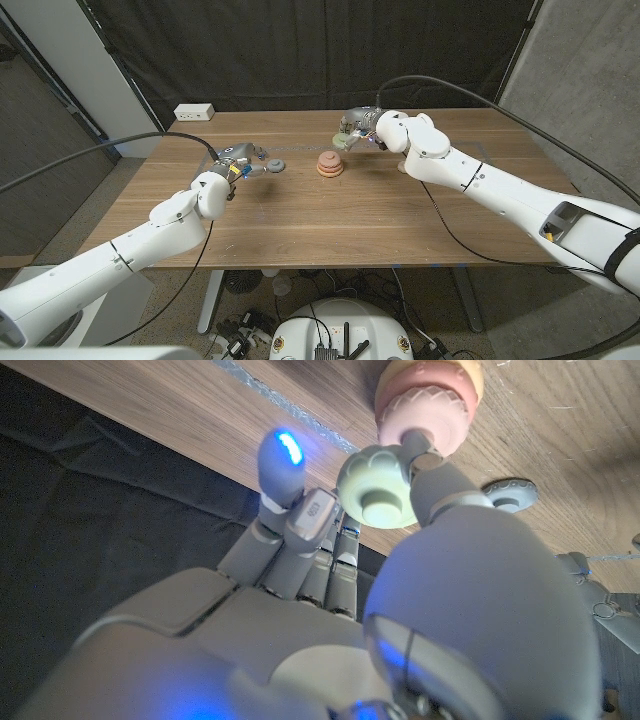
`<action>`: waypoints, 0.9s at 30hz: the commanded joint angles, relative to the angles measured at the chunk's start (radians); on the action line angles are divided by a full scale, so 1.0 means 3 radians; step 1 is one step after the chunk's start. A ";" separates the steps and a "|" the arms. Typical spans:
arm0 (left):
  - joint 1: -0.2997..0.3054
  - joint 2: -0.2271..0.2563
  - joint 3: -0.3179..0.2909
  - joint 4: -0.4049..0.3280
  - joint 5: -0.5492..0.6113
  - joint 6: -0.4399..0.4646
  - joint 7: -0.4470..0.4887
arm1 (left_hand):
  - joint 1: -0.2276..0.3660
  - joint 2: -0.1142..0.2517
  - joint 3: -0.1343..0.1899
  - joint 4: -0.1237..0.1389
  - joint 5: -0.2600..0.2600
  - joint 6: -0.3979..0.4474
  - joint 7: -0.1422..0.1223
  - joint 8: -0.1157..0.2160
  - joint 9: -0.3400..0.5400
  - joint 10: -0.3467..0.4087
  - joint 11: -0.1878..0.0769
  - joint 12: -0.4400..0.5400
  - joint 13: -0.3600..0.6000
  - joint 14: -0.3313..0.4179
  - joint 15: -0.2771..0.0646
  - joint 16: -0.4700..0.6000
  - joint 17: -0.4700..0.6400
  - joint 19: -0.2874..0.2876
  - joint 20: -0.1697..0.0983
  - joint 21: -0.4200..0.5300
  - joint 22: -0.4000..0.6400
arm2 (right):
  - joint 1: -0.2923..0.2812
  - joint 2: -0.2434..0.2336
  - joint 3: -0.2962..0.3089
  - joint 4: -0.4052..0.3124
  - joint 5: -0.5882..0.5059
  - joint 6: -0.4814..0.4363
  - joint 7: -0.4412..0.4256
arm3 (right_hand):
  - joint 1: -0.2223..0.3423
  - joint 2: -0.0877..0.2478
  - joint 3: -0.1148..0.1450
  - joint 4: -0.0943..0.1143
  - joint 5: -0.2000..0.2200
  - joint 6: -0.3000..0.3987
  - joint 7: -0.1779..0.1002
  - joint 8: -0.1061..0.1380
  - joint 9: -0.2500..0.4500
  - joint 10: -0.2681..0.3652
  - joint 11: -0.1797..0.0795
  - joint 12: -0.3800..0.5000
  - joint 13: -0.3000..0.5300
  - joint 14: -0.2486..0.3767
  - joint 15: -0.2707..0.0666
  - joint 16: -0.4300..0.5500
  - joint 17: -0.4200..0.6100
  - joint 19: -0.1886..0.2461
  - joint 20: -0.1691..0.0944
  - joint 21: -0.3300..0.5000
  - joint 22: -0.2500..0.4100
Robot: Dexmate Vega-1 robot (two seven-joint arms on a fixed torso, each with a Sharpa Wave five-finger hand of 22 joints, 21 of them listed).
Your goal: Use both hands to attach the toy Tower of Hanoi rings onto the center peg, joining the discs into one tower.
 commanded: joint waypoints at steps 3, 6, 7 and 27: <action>-0.0013 -0.0003 0.0001 0.0022 -0.0009 -0.0026 0.0000 | -0.0010 0.0005 0.0012 0.0010 0.0009 0.0032 0.0003 -0.0010 0.0017 0.0023 0.0002 -0.0001 0.0013 0.0018 -0.0061 0.0014 0.0007 -0.0006 -0.0356 0.0019 0.0001 | 0.0137 0.0191 -0.0081 0.0242 0.0012 0.0157 0.0060 | 0.0102 0.0166 0.0051 0.0016 0.0016 0.0560 -0.0425 0.0294 0.0013 0.0642 -0.0574 -0.0004 0.0194 0.0040 -0.0028 0.0025 0.0007 0.0046 -0.0014 -0.0004 0.0007; -0.0018 0.0003 0.0005 0.0023 -0.0006 -0.0019 -0.0013 | -0.0011 0.0004 0.0014 0.0010 0.0009 0.0037 -0.0001 -0.0008 0.0017 0.0029 -0.0002 0.0000 0.0013 0.0021 -0.0061 0.0017 0.0008 -0.0006 -0.0356 0.0019 0.0001 | 0.0171 0.0233 -0.0107 0.0296 0.0006 0.0172 0.0071 | 0.0103 0.0167 0.0052 0.0017 0.0016 0.0566 -0.0420 0.0296 0.0012 0.0651 -0.0578 -0.0010 0.0194 0.0041 -0.0028 0.0024 0.0007 0.0045 -0.0014 -0.0006 0.0006; -0.0020 0.0005 0.0008 0.0025 -0.0002 -0.0017 -0.0016 | -0.0010 0.0002 0.0013 0.0009 0.0009 0.0035 0.0000 -0.0009 0.0017 0.0030 0.0001 0.0000 0.0013 0.0019 -0.0061 0.0016 0.0007 -0.0007 -0.0356 0.0019 0.0001 | 0.0181 0.0244 -0.0111 0.0315 0.0013 0.0184 0.0071 | 0.0103 0.0167 0.0052 0.0017 0.0016 0.0565 -0.0421 0.0296 0.0012 0.0655 -0.0571 -0.0012 0.0193 0.0042 -0.0028 0.0024 0.0007 0.0040 -0.0014 -0.0012 0.0000; -0.0019 0.0014 0.0003 0.0016 -0.0003 -0.0006 -0.0026 | -0.0017 0.0000 0.0023 0.0011 0.0007 0.0035 0.0004 -0.0011 0.0017 0.0031 0.0009 -0.0005 0.0011 0.0021 -0.0061 0.0024 0.0012 -0.0008 -0.0355 0.0024 0.0001 | 0.0424 0.0513 -0.0324 0.0809 0.0050 0.0239 0.0160 | 0.0103 0.0180 0.0061 0.0020 0.0023 0.0574 -0.0418 0.0298 0.0009 0.0678 -0.0579 -0.0042 0.0231 0.0050 -0.0028 0.0020 0.0008 0.0042 -0.0014 -0.0020 -0.0005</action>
